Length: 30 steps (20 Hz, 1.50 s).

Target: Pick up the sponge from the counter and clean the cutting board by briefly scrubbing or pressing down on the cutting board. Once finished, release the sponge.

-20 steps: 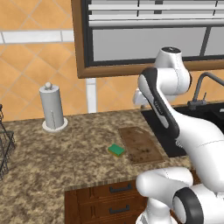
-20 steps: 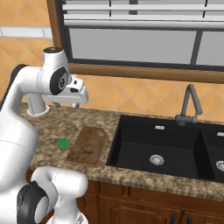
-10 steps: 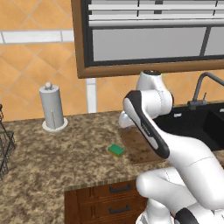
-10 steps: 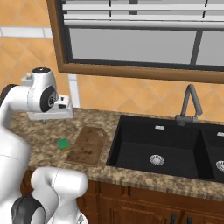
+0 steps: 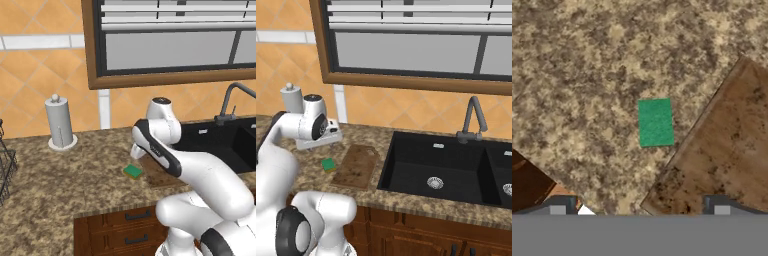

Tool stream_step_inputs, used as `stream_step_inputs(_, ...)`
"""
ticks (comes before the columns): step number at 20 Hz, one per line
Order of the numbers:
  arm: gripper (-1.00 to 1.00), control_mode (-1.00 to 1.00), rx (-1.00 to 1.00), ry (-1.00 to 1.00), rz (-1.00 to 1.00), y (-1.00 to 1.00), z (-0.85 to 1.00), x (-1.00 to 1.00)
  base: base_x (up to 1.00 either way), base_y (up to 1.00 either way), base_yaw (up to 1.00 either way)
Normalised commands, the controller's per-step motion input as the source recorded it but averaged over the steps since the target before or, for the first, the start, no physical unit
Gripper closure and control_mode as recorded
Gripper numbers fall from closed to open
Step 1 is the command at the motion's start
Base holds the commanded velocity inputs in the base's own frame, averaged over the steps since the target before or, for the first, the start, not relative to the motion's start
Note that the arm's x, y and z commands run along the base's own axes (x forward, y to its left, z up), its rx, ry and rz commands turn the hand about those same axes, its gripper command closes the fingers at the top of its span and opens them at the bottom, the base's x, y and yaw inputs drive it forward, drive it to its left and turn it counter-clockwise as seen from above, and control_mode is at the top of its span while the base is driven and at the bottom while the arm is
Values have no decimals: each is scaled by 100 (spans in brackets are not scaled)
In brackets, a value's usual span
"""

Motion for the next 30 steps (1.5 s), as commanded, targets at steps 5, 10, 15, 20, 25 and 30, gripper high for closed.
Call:
stream_step_inputs(5, -100, -100, -14, 12, -5, 45, -45, 50, 0, 0, 0)
stream_step_inputs(10, -100, -100, -6, 8, -1, 5, -36, 30, 0, 0, 0)
stream_step_inputs(15, -100, -100, -2, 1, 0, 0, -32, 27, 0, 0, 0)
stream_step_inputs(20, -100, -100, 0, 0, 0, 0, -22, -1, 0, 0, 0)
stream_step_inputs(25, -100, -100, 0, 1, 0, 0, -22, -1, 0, 0, 0)
stream_step_inputs(30, -100, -100, 0, 4, 0, 0, -15, 0, 0, 0, 0)
